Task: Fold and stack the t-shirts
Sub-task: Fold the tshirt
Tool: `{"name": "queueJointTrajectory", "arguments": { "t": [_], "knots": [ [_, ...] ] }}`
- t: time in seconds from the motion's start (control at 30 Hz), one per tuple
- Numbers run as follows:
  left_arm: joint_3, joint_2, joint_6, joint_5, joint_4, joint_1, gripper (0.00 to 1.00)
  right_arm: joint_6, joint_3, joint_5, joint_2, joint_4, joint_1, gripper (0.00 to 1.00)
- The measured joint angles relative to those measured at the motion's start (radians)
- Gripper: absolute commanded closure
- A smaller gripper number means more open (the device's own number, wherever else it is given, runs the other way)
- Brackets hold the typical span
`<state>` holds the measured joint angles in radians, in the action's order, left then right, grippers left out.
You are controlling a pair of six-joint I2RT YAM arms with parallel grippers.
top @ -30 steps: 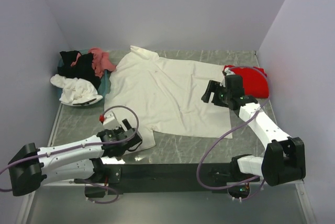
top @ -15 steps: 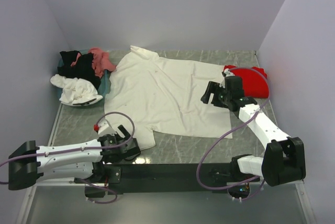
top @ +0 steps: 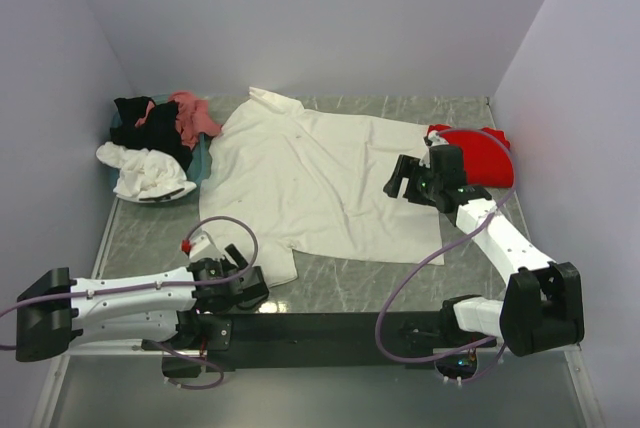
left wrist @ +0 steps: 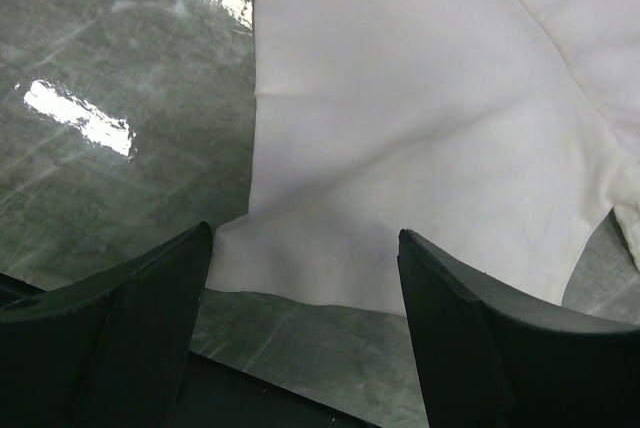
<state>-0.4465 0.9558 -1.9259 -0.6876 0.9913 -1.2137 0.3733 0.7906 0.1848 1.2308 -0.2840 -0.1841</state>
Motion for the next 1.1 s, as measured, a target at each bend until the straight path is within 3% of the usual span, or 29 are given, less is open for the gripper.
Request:
{"name": "queueJointTrajectory", "arguments": {
  "t": [0.4,0.5,0.7,0.8,0.83,1.1],
  "knots": [
    [0.013,-0.002,-0.002,0.064,-0.026,-0.043,0.33,0.0,-0.008,0.0,0.0,0.002,0.0,0.13],
    [0.017,-0.001,-0.001,0.068,-0.027,-0.054,0.42,0.0,-0.011,0.0,0.0,0.002,0.0,0.13],
    [0.018,0.0,-0.003,0.093,-0.029,-0.082,0.69,0.0,-0.011,-0.001,0.0,0.002,0.0,0.13],
    [0.018,0.0,-0.005,0.099,-0.032,-0.086,0.87,0.0,-0.011,-0.004,0.0,0.002,0.0,0.13],
    [0.018,0.0,-0.003,0.1,-0.035,-0.087,0.97,0.0,-0.011,-0.007,0.0,0.002,0.0,0.13],
    [0.018,-0.022,0.03,0.085,-0.081,-0.089,0.99,0.004,-0.011,-0.036,-0.012,-0.015,0.0,0.12]
  ]
}}
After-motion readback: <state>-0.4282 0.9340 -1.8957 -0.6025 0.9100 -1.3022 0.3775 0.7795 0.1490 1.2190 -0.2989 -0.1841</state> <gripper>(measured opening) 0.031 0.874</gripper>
